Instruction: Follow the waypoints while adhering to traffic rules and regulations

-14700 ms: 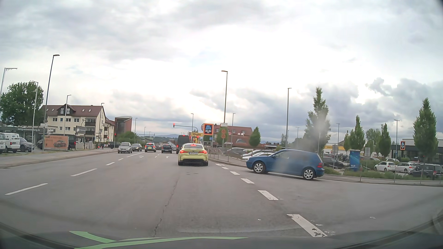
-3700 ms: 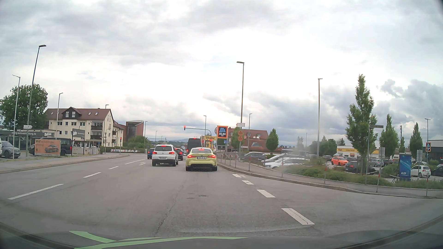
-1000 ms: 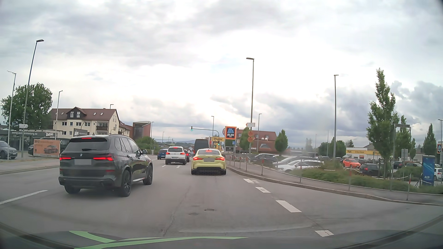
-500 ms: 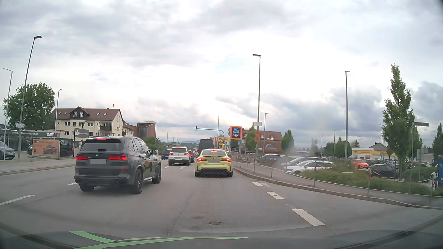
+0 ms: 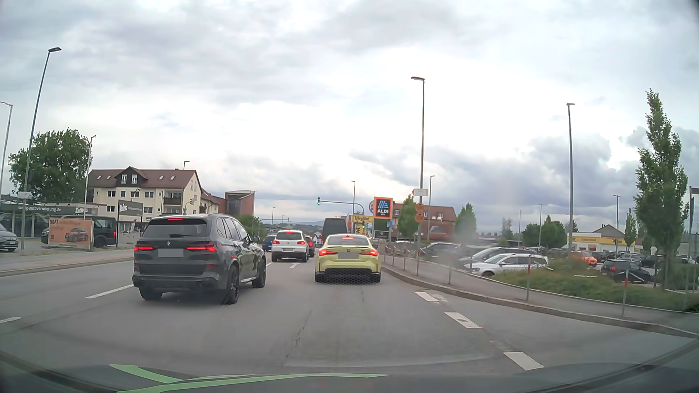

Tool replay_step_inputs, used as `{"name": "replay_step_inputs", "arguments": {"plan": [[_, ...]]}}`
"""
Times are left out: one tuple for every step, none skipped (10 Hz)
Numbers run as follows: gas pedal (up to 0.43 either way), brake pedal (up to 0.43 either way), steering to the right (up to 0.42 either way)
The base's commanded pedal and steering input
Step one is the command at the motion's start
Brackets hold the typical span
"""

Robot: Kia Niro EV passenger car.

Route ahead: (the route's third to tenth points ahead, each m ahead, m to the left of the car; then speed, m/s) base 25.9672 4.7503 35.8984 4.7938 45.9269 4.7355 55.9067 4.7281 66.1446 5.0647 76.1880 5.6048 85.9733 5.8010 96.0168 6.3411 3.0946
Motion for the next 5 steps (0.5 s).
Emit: {"name": "replay_step_inputs", "arguments": {"plan": [[0.000,0.000,-0.050],[0.000,0.000,-0.045],[0.000,0.000,-0.040],[0.000,0.000,-0.032],[0.000,0.000,-0.023]]}}
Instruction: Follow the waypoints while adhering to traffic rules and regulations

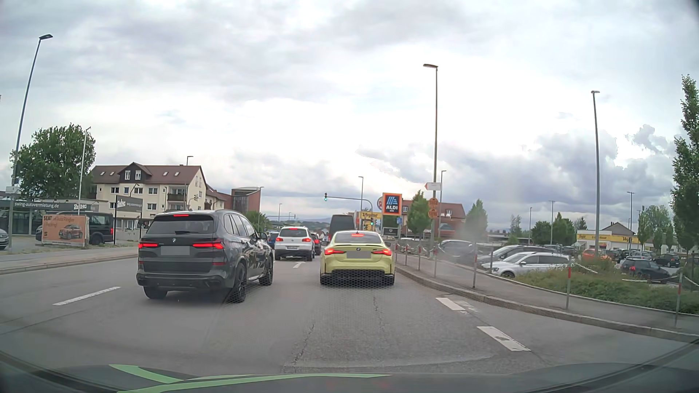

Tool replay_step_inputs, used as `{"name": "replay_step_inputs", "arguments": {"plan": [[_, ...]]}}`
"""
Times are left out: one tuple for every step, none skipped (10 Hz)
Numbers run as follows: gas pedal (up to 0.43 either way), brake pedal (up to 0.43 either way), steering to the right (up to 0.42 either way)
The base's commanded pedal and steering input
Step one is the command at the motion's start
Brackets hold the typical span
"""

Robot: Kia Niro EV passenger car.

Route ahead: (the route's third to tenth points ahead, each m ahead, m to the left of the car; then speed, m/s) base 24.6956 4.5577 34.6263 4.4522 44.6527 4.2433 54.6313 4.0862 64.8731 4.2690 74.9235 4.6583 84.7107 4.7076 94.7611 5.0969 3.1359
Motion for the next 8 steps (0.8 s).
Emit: {"name": "replay_step_inputs", "arguments": {"plan": [[0.000,0.000,-0.011],[0.000,0.000,0.005],[0.000,0.000,0.018],[0.000,0.000,0.027],[0.000,0.000,0.033],[0.000,0.000,0.035],[0.000,0.000,0.035],[0.000,0.000,0.035]]}}
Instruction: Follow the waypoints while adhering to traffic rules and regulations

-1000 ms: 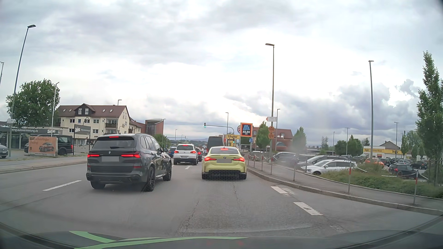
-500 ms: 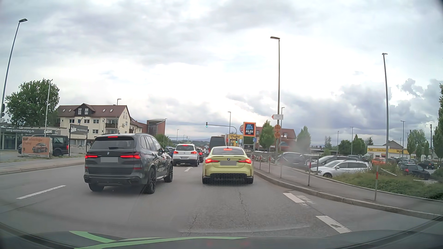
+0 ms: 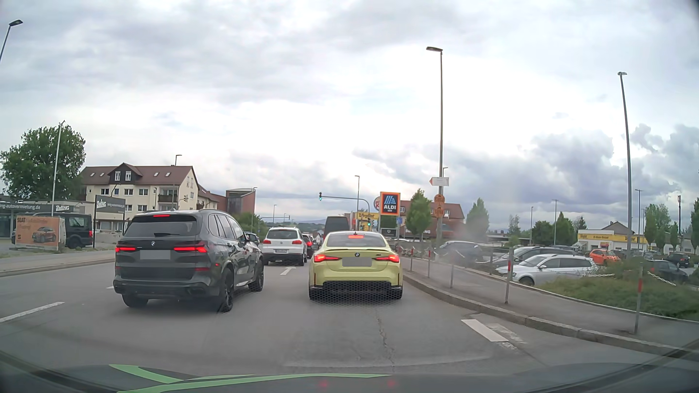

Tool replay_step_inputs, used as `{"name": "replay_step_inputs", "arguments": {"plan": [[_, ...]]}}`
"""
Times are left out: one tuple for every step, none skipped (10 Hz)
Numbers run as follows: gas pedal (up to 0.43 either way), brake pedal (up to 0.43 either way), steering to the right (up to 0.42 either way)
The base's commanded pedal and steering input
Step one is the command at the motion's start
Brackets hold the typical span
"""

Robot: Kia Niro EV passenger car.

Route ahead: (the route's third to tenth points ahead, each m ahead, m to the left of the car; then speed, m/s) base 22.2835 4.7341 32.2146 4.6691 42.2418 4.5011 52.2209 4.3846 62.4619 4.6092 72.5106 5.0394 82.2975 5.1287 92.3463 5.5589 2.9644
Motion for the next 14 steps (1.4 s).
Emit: {"name": "replay_step_inputs", "arguments": {"plan": [[0.000,0.000,0.035],[0.000,0.000,0.034],[0.000,0.000,0.032],[0.000,0.000,0.026],[0.000,0.000,0.018],[0.000,0.006,0.008],[0.000,0.061,-0.001],[0.000,0.122,-0.002],[0.000,0.128,-0.002],[0.000,0.152,-0.003],[0.000,0.189,-0.004],[0.000,0.213,-0.006],[0.000,0.226,-0.007],[0.000,0.232,-0.007]]}}
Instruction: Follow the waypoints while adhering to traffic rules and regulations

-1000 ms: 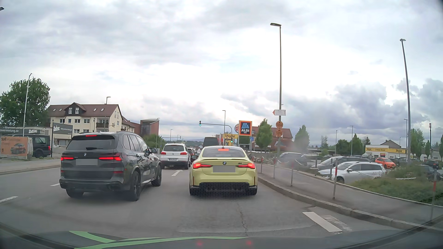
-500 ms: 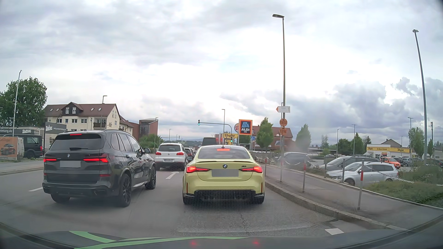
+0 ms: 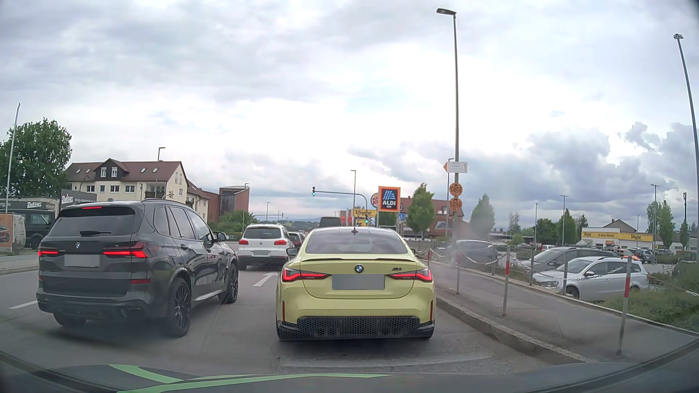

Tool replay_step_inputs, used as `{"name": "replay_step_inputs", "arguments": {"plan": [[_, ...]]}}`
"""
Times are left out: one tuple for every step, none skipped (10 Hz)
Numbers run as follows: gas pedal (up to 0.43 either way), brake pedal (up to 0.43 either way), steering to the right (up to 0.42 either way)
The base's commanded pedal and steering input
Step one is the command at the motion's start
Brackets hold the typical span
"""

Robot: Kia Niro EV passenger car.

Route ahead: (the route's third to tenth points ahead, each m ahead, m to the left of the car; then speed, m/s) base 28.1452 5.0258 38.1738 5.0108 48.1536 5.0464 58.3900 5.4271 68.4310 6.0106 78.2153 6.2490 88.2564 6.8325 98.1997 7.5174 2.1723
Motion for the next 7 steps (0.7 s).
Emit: {"name": "replay_step_inputs", "arguments": {"plan": [[0.000,0.238,-0.007],[0.000,0.250,-0.007],[0.000,0.268,-0.007],[0.000,0.268,-0.007],[0.000,0.268,-0.007],[0.000,0.262,-0.007],[0.000,0.256,-0.007]]}}
